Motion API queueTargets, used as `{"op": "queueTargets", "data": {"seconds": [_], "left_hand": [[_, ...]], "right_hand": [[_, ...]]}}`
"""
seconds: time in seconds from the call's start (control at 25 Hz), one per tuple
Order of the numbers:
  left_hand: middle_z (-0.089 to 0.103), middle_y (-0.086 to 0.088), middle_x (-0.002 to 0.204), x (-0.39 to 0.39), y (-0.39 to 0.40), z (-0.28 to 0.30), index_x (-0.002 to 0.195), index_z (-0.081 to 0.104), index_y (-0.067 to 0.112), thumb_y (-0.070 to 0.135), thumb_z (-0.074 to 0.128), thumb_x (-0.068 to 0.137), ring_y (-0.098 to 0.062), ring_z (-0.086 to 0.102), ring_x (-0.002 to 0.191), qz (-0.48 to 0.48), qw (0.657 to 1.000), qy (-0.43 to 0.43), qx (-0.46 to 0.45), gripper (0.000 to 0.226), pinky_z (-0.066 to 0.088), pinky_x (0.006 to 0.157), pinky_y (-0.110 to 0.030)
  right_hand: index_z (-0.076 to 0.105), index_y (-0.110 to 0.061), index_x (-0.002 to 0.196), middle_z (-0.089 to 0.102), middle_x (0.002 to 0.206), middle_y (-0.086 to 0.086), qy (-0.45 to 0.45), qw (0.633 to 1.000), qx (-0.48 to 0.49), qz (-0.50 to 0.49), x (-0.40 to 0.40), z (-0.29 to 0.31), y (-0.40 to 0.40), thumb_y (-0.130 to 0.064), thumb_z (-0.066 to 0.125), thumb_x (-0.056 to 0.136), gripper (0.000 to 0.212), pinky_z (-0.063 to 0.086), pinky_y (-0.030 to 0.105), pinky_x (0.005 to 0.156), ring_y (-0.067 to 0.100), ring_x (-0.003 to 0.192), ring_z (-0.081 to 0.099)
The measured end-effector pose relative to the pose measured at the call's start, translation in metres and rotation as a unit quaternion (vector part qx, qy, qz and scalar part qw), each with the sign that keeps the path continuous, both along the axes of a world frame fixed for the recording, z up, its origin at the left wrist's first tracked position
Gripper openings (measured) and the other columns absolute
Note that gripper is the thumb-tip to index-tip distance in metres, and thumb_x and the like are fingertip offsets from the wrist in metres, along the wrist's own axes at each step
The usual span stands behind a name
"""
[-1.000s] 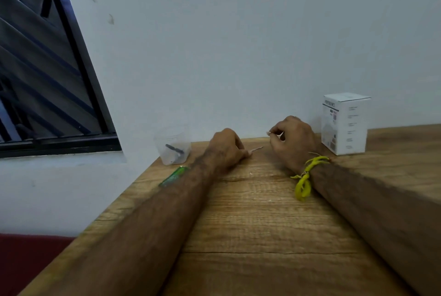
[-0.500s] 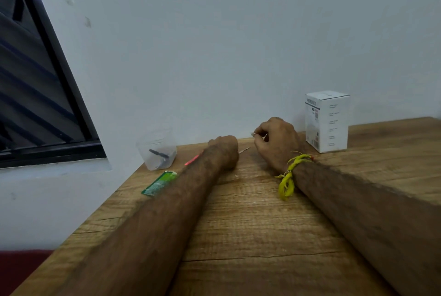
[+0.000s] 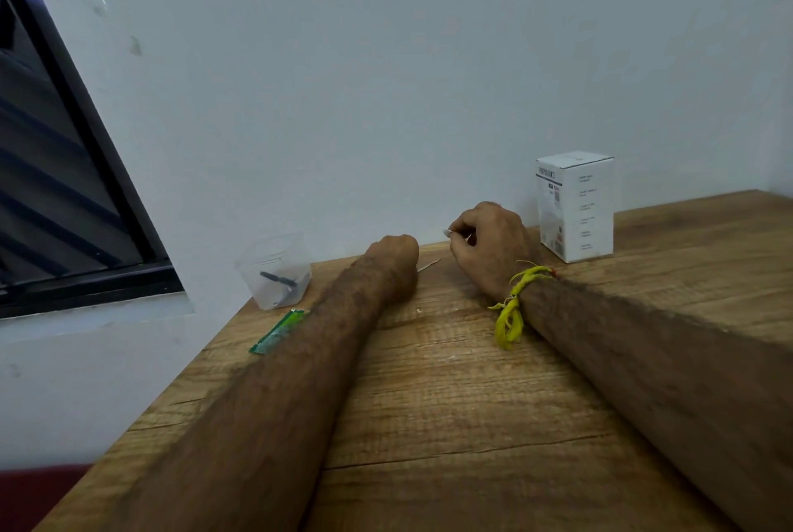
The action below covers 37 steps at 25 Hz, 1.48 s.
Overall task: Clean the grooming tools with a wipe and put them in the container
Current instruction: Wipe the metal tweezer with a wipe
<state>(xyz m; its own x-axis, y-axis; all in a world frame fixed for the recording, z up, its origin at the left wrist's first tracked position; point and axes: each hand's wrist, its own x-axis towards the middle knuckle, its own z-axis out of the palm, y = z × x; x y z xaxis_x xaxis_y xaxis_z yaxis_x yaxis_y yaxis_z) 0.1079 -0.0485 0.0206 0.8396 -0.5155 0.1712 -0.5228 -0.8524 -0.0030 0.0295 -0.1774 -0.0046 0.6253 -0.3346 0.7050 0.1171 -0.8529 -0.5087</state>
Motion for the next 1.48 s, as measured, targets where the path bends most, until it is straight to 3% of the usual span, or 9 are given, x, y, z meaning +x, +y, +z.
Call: {"op": "queueTargets", "data": {"seconds": [0.12,0.2,0.28,0.56,0.68,0.92,1.12,1.32,1.48], "left_hand": [[0.063,-0.009,0.102,0.013,0.009,0.000,0.088,0.053,0.011,0.024,0.052,0.099,-0.020,0.057,0.087,-0.025,0.998,0.062,0.003,0.017,0.045,0.074,-0.032],[0.058,-0.002,0.084,0.016,0.012,0.001,0.074,0.049,0.017,0.026,0.054,0.097,-0.016,0.056,0.079,-0.037,0.997,0.071,0.005,0.025,0.043,0.070,-0.032],[0.052,0.002,0.079,0.015,0.012,0.001,0.073,0.047,0.020,0.027,0.056,0.097,-0.018,0.055,0.082,-0.046,0.997,0.065,0.014,0.026,0.043,0.072,-0.032],[0.061,-0.007,0.095,0.014,0.018,0.001,0.089,0.056,0.011,0.025,0.053,0.097,-0.022,0.058,0.088,-0.060,0.997,0.042,0.027,0.017,0.047,0.074,-0.033],[0.064,-0.011,0.109,0.011,0.019,0.001,0.105,0.059,0.007,0.024,0.055,0.098,-0.024,0.060,0.097,-0.053,0.998,0.022,-0.011,0.018,0.052,0.085,-0.038],[0.070,-0.010,0.109,0.015,0.019,0.011,0.111,0.068,0.004,0.036,0.085,0.077,-0.025,0.066,0.105,0.063,0.986,0.103,-0.111,0.050,0.057,0.093,-0.041],[0.062,-0.006,0.124,0.012,0.018,0.008,0.124,0.058,0.009,0.037,0.065,0.095,-0.024,0.058,0.115,0.037,0.991,0.119,-0.043,0.041,0.050,0.099,-0.042],[0.062,-0.011,0.120,0.001,0.009,0.003,0.109,0.059,0.007,0.020,0.062,0.097,-0.021,0.057,0.098,0.004,0.999,0.034,-0.029,0.018,0.047,0.076,-0.030],[0.069,-0.008,0.106,0.003,0.009,0.003,0.104,0.068,0.006,0.026,0.083,0.082,-0.022,0.066,0.099,0.040,0.991,0.020,-0.123,0.033,0.057,0.084,-0.035]], "right_hand": [[0.075,-0.017,0.094,0.065,0.096,0.002,0.005,1.000,0.012,0.001,-0.002,0.001,0.000,-0.021,0.064,0.087,0.014,0.052,0.035,0.080,0.019,0.089,0.062],[0.075,-0.017,0.093,0.065,0.097,0.002,0.007,1.000,0.017,0.001,-0.002,0.001,-0.001,-0.020,0.064,0.087,0.014,0.052,0.035,0.081,0.019,0.090,0.062],[0.075,-0.018,0.092,0.065,0.098,0.002,0.007,1.000,0.021,0.001,-0.003,0.001,-0.001,-0.019,0.064,0.087,0.013,0.052,0.034,0.081,0.019,0.091,0.062],[0.075,-0.018,0.089,0.065,0.095,0.001,0.005,0.999,0.035,0.002,-0.002,0.001,-0.002,-0.021,0.064,0.086,0.012,0.050,0.031,0.077,0.018,0.088,0.062],[0.075,-0.017,0.090,0.065,0.096,0.001,0.007,0.999,0.034,0.000,-0.002,0.001,-0.002,-0.022,0.064,0.087,0.012,0.051,0.032,0.077,0.018,0.089,0.062],[0.075,-0.017,0.092,0.066,0.097,0.002,0.010,1.000,0.029,0.009,-0.001,0.000,-0.004,-0.022,0.064,0.087,0.013,0.053,0.036,0.080,0.019,0.092,0.062],[0.076,-0.016,0.091,0.067,0.096,0.003,0.006,0.999,0.033,0.010,-0.001,0.000,-0.004,-0.018,0.065,0.086,0.012,0.052,0.035,0.083,0.019,0.092,0.063],[0.075,-0.017,0.092,0.068,0.099,0.003,0.016,0.999,0.034,0.014,-0.003,0.001,-0.004,-0.019,0.064,0.087,0.013,0.053,0.036,0.084,0.019,0.093,0.063],[0.075,-0.016,0.094,0.067,0.100,0.003,0.014,0.999,0.035,0.012,-0.004,0.001,-0.003,-0.019,0.064,0.087,0.014,0.053,0.035,0.083,0.019,0.093,0.063]]}}
